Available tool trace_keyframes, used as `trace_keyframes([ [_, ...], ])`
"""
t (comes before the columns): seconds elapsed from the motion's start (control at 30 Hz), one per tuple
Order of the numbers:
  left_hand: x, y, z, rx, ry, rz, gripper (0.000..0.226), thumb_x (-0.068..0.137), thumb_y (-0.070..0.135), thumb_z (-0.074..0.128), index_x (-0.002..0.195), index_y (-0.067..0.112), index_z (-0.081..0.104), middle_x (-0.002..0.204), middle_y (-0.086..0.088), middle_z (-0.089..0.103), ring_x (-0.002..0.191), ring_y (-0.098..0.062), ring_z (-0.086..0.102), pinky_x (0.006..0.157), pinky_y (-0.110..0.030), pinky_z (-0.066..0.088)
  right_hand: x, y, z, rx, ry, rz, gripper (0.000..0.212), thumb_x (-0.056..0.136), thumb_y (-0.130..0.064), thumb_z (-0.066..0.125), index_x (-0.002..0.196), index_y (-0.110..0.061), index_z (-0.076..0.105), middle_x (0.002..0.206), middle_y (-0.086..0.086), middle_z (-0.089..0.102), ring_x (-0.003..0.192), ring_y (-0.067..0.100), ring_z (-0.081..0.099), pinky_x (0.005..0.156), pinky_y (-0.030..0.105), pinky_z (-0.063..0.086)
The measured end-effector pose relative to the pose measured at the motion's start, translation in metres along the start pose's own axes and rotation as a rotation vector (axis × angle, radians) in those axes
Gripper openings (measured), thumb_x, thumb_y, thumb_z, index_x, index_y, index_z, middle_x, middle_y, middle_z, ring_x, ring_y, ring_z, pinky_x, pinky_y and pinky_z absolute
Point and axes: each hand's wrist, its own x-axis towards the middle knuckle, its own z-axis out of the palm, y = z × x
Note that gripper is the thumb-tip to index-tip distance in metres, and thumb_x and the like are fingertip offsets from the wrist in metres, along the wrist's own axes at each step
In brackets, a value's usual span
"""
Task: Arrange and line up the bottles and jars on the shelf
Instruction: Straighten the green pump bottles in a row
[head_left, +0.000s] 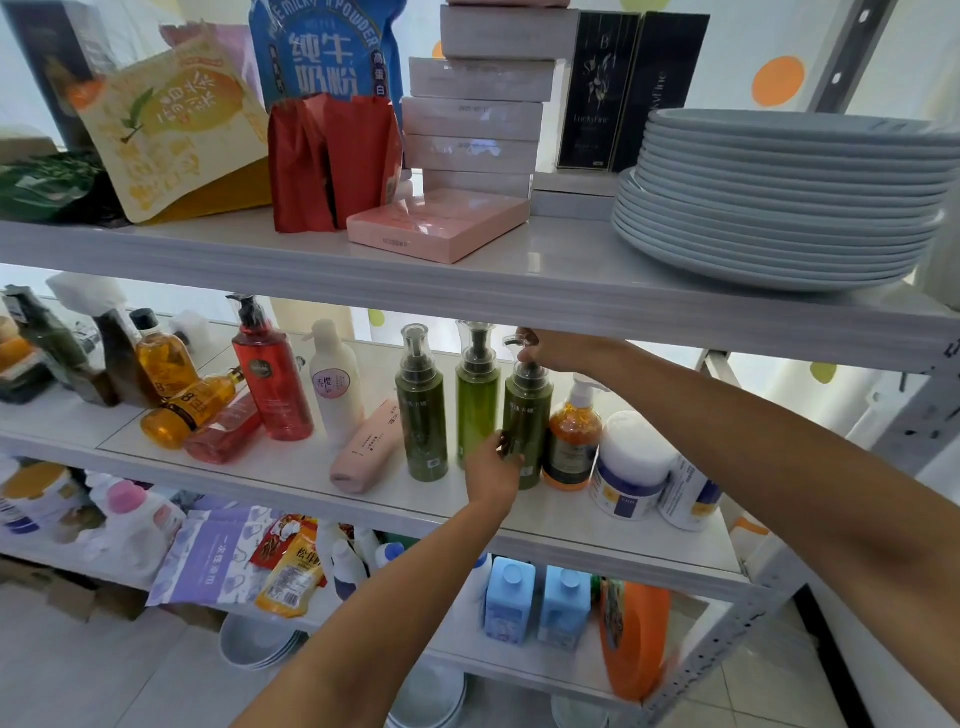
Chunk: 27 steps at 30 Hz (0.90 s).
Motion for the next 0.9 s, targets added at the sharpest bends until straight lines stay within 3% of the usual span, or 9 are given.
trace_keyframes([
  [0.07,-0.002,-0.002,-0.001,-0.015,0.006,-0.025,0.042,0.092,0.01,0.057,0.134,0.01,0.051,0.128,-0.008,0.061,0.116,-0.024,0.057,0.099,-0.034,0.045,0.0,-0.001,-0.002,0.021,-0.036,-0.015,0.017,0.092,-0.018,0.055,0.077,-0.015,0.05,0.079,-0.005,0.049,0.079,0.015,0.048,0.076,0.027,0.032],
  [0.1,-0.003,-0.003,-0.002,-0.017,0.018,-0.039,0.043,0.092,0.012,0.058,0.134,0.01,0.05,0.129,-0.008,0.059,0.117,-0.024,0.056,0.099,-0.033,0.045,-0.001,-0.003,-0.003,0.066,-0.067,-0.026,0.009,0.094,-0.019,0.054,0.086,-0.015,0.056,0.09,-0.004,0.055,0.085,0.016,0.052,0.08,0.028,0.033],
  [0.17,-0.003,-0.007,-0.005,0.002,0.055,-0.059,0.043,0.092,0.016,0.059,0.134,0.009,0.05,0.13,-0.009,0.058,0.118,-0.024,0.055,0.098,-0.031,0.044,-0.001,-0.013,-0.007,0.14,-0.07,-0.017,0.031,0.095,-0.027,0.053,0.118,-0.006,0.056,0.119,0.008,0.058,0.105,0.021,0.053,0.093,0.027,0.035],
  [0.23,-0.003,-0.01,-0.01,0.013,0.082,-0.073,0.041,0.092,0.015,0.058,0.133,0.009,0.051,0.13,-0.01,0.058,0.119,-0.025,0.055,0.098,-0.03,0.044,0.003,-0.024,-0.006,0.17,0.013,-0.015,0.045,0.094,-0.034,0.053,0.126,-0.003,0.051,0.126,0.014,0.056,0.11,0.026,0.052,0.096,0.029,0.037],
  [0.37,0.001,-0.014,-0.023,0.042,0.104,-0.08,0.039,0.092,0.013,0.058,0.13,0.006,0.052,0.127,-0.011,0.06,0.117,-0.025,0.057,0.097,-0.031,0.044,0.009,-0.044,0.0,0.05,-0.089,-0.054,0.037,0.094,-0.027,0.054,0.117,0.002,0.054,0.107,0.016,0.059,0.091,0.023,0.05,0.083,0.026,0.038],
  [0.47,0.004,-0.015,-0.034,0.042,0.12,-0.082,0.04,0.092,0.009,0.057,0.132,0.006,0.052,0.128,-0.011,0.06,0.117,-0.025,0.057,0.097,-0.031,0.044,0.017,-0.049,0.005,0.042,-0.08,-0.04,0.013,0.094,-0.006,0.049,0.082,-0.004,0.052,0.082,0.006,0.049,0.073,0.015,0.041,0.066,0.02,0.032],
  [0.57,0.003,-0.019,-0.042,0.058,0.124,-0.097,0.04,0.093,0.008,0.054,0.133,0.007,0.051,0.129,-0.011,0.059,0.117,-0.024,0.057,0.097,-0.029,0.043,0.022,-0.049,0.005,0.126,-0.066,-0.001,0.041,0.093,0.0,0.047,0.06,-0.014,0.028,0.064,-0.001,0.03,0.056,0.008,0.027,0.055,0.016,0.026],
  [0.73,0.004,-0.021,-0.047,0.077,0.13,-0.12,0.044,0.094,0.007,0.052,0.138,0.008,0.046,0.135,-0.011,0.055,0.124,-0.024,0.053,0.105,-0.033,0.04,0.02,-0.042,0.002,0.28,-0.218,0.122,0.031,0.095,-0.027,0.046,0.066,-0.03,0.036,0.072,-0.012,0.035,0.062,0.0,0.03,0.06,0.014,0.026],
  [0.9,0.005,-0.017,-0.047,0.03,0.108,-0.126,0.047,0.094,0.008,0.053,0.14,0.009,0.042,0.137,-0.011,0.054,0.125,-0.025,0.053,0.105,-0.034,0.04,0.027,-0.039,0.011,0.454,-0.042,0.096,0.039,0.081,-0.041,0.068,0.101,-0.008,0.062,0.09,0.0,0.055,0.075,0.012,0.048,0.072,0.024,0.037],
])
